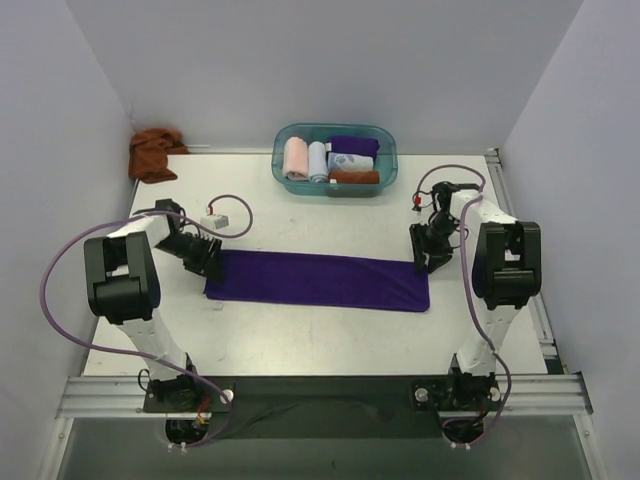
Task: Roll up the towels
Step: Fold the towel
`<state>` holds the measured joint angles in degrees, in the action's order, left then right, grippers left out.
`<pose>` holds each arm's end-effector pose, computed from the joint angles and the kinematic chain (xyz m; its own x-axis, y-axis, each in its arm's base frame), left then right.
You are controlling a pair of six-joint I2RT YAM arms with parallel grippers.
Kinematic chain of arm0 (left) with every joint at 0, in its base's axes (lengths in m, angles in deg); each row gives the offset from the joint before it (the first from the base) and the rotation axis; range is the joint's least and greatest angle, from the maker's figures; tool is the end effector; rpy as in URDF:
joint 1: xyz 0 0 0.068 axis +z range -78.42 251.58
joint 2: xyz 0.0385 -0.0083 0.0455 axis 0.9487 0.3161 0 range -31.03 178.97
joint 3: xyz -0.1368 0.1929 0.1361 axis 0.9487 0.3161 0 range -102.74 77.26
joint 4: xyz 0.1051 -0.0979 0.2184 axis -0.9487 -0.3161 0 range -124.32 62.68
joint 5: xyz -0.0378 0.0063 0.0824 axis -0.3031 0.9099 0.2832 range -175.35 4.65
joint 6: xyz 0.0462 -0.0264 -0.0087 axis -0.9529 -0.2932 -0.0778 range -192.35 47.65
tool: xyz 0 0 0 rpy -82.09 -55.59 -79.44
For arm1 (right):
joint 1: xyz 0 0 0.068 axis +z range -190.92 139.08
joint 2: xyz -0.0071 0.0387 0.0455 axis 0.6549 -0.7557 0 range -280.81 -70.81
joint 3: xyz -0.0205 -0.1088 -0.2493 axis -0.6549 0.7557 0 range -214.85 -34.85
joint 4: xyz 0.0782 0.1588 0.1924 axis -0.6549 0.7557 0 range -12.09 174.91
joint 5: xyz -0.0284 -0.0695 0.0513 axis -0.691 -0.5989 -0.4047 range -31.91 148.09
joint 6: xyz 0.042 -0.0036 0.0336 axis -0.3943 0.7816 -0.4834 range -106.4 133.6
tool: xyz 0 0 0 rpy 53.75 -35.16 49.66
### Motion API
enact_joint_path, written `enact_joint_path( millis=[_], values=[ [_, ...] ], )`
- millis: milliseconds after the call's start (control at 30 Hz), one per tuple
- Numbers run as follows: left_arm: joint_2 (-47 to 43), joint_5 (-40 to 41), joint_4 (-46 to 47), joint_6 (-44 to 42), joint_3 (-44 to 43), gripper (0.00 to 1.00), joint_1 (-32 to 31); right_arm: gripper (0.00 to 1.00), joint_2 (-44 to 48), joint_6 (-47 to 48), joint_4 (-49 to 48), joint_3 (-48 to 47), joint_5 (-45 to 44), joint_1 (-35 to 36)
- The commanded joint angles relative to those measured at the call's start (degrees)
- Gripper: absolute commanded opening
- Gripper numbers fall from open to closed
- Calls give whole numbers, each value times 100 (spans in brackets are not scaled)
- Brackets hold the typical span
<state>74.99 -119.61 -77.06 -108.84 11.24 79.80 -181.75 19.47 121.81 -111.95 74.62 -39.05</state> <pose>0.3192 0.0259 0.1524 -0.8645 0.3716 -0.3384 0.4955 0.7430 -0.4499 0.3736 0.0223 0.1677 -0.9622 -0.1294 -0.2397 -0.1910 0.9479 0.2549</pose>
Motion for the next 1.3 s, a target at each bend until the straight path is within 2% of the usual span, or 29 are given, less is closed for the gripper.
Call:
enact_joint_path(
  millis=[0, 100, 167, 200, 233, 400, 633, 667, 700, 733, 800, 867, 1033, 1167, 1267],
  values=[
    [174, 174, 254, 19, 80, 44, -23, 39, -261, -182, 172, -209, 209, -81],
    [200, 209, 280, 37, 107, 43, -23, 36, -323, -226, 163, -288, 446, -116],
    [217, 227, 306, 54, 116, 43, -23, 24, -341, -296, 137, -314, 587, -169],
    [209, 244, 307, 63, 116, 43, -14, 9, -332, -332, 84, -314, 605, -169],
    [209, 262, 324, 80, 124, 42, -14, 1, -324, -367, 49, -306, 562, -169],
    [218, 402, 368, 151, 160, 39, -23, 0, -148, -542, -249, -349, 298, -599],
    [253, 394, 412, 291, 177, 39, -23, 0, -332, -578, -286, -578, 341, -600],
    [235, 368, 412, 318, 177, 40, -14, 5, -376, -552, -242, -595, 359, -548],
    [227, 315, 421, 327, 186, 40, -23, 27, -368, -526, -155, -570, 377, -539],
    [174, 289, 403, 335, 186, 41, -23, 40, -333, -499, -145, -456, 377, -538],
    [121, 192, 386, 353, 195, 43, -23, 60, -114, -473, -101, -324, 246, -556],
    [7, 122, 351, 371, 212, 43, -14, 63, 210, -507, -92, -34, 166, -600],
    [-247, 25, 324, 432, 230, 44, -23, 60, 678, -587, -75, 599, 43, -574],
    [-345, -45, 342, 511, 239, 46, -14, 59, 574, -587, -83, 626, -45, -390],
    [-441, -89, 350, 590, 239, 47, -6, 55, 372, -876, -92, 547, -447, -75]
  ],
)
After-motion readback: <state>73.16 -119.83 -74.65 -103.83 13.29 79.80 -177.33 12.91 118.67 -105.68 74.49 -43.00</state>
